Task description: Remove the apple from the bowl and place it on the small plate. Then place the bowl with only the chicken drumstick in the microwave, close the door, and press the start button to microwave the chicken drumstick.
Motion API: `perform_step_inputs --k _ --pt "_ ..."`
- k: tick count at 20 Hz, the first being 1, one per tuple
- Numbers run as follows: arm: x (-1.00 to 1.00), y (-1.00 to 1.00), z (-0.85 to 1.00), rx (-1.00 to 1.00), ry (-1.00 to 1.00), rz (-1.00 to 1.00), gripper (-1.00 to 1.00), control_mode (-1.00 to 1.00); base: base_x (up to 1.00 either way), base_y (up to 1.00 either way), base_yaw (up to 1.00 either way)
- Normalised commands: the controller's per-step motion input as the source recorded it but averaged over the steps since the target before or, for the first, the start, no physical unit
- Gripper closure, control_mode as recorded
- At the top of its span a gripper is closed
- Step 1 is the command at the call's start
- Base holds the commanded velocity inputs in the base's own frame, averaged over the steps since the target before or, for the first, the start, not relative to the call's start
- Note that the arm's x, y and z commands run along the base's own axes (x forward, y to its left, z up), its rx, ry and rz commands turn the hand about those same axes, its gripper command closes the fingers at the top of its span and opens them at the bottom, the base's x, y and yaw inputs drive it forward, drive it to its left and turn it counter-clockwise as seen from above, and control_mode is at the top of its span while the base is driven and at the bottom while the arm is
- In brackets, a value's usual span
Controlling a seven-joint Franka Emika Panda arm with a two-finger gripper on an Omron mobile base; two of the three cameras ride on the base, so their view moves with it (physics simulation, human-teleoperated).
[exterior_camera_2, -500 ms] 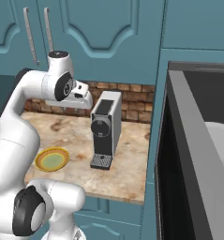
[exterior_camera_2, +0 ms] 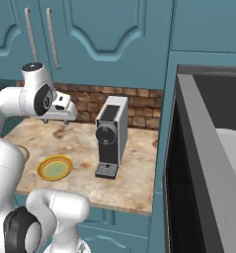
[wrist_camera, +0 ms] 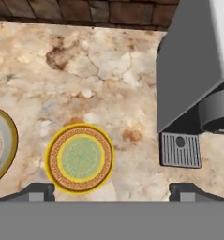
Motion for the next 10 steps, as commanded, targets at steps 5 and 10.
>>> perform_step_inputs --k 5,10 --pt "0.00 0.26 -0.24 -0.05 0.07 0.00 -1.00 -1.00 0.00 0.00 0.00" --pt "0.00 0.92 -0.49 -0.02 0.00 0.00 -1.00 -1.00 0.00 0.00 0.00"
